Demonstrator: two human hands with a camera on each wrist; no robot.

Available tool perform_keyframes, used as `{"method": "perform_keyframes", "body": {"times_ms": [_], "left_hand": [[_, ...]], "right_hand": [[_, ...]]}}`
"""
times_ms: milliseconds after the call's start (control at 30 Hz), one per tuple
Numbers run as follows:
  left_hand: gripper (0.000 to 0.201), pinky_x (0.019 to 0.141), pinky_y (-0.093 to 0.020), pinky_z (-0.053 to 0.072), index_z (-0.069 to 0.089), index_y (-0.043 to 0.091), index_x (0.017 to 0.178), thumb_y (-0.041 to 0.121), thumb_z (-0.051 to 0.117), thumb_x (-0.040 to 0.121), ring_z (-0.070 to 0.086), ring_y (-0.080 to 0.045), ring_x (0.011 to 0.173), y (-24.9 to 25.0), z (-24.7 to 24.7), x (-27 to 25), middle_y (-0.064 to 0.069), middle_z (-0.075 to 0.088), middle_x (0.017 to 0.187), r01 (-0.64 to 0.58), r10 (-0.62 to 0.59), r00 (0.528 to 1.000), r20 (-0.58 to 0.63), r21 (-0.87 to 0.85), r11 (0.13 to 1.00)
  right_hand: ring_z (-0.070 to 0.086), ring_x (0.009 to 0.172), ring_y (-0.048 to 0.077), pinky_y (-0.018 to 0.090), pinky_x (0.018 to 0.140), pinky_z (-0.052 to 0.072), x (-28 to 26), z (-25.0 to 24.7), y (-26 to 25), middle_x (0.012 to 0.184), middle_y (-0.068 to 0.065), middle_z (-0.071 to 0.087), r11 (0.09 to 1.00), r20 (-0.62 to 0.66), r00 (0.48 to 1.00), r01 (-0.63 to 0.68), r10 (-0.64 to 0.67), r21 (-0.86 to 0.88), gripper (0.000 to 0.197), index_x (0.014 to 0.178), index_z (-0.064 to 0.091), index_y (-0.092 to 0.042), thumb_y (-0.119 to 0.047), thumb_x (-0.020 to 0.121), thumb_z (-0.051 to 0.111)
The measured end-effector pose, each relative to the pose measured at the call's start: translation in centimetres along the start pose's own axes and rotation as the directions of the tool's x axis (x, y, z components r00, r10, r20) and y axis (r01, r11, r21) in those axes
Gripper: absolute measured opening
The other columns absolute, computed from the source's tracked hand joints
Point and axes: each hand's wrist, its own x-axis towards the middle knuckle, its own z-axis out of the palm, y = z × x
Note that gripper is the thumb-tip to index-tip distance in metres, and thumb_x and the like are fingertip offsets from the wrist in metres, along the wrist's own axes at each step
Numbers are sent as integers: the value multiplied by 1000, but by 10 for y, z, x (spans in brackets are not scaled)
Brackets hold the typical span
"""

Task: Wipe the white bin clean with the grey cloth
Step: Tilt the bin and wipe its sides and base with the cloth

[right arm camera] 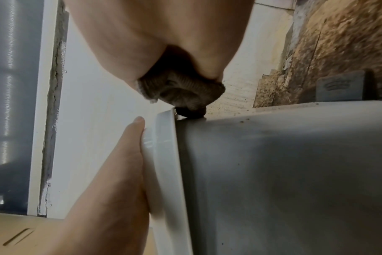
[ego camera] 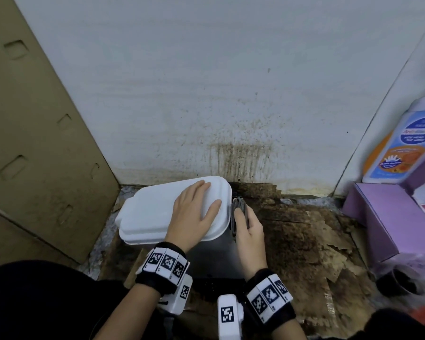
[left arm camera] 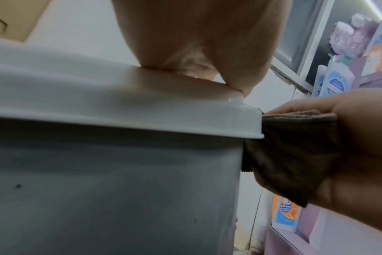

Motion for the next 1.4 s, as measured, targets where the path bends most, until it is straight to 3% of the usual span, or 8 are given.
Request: {"method": "perform_keyframes", "body": {"times_ms": [233, 433, 533, 867, 1033, 1200, 1333, 1400], "left_hand": [[77, 120, -37, 20, 34, 25, 152, 69, 28, 89, 26, -16, 146, -11, -5, 2, 4, 31, 160, 47, -46, 999, -8, 118, 992], [71, 117, -41, 24, 32, 25, 153, 60, 24, 91, 29, -20, 145, -26, -19, 0, 2, 31, 160, 56, -55, 998, -14, 106, 993], [69, 116, -41, 26, 33, 25, 152, 58, 26, 92, 31, -19, 144, -37, -26, 0, 3, 33, 159, 73, -71, 997, -30, 84, 994], [66, 117, -39, 25, 31, 28, 154, 56, 27, 94, 30, -15, 144, -62, -43, -1, 6, 33, 159, 112, -112, 993, -37, 13, 994], [68, 117, -36, 23, 32, 27, 154, 57, 28, 93, 30, -14, 145, -73, -49, -2, 7, 33, 160, 129, -130, 990, -46, -31, 991], [68, 117, -36, 23, 36, 29, 152, 58, 30, 91, 31, -12, 144, -78, -56, -4, 10, 36, 158, 153, -160, 984, -77, -94, 984], [67, 118, -40, 25, 36, 30, 152, 58, 31, 91, 31, -11, 144, -81, -58, -7, 13, 36, 157, 157, -167, 983, -81, -112, 981], [66, 118, -42, 26, 37, 29, 151, 57, 31, 92, 32, -11, 144, -83, -59, -7, 12, 37, 157, 160, -171, 982, -85, -120, 980]], "right_hand": [[62, 118, 10, 47, 106, 46, 5, 13, 5, 121, -11, 69, 999, 48, 999, -22, 21, 30, 31, 127, 62, -34, -42, 100, 48], [63, 113, 13, 47, 106, 46, 13, 13, 15, 118, -6, 68, 974, -270, 953, -84, 139, 208, 29, 123, 63, -31, -39, 101, 46], [59, 118, 16, 46, 109, 43, 17, 15, 20, 126, -3, 64, 979, -305, 941, -96, 148, 180, 36, 134, 56, -28, -39, 102, 43], [10, 147, -8, 29, 124, 10, -11, 90, 49, 160, -26, 16, 984, 104, 988, 129, -116, -122, 43, 149, 18, -46, -47, 106, 18], [5, 151, -1, 28, 122, 6, -10, 95, 73, 164, -18, 11, 894, 143, 961, 273, -237, -355, 57, 157, 17, -31, -48, 102, 13], [15, 149, 2, 28, 123, 11, -5, 65, 125, 162, -14, 19, 882, -25, 992, 96, -121, -461, 57, 154, 23, -32, -48, 100, 14], [8, 151, 5, 11, 116, -5, -4, 45, 152, 163, -11, 18, 886, -126, 992, -76, 20, -457, 56, 153, 22, -32, -46, 99, 13], [5, 150, 4, 16, 118, -5, -2, 50, 151, 165, -7, 17, 886, -145, 989, -102, 40, -452, 58, 155, 23, -25, -44, 101, 14]]}}
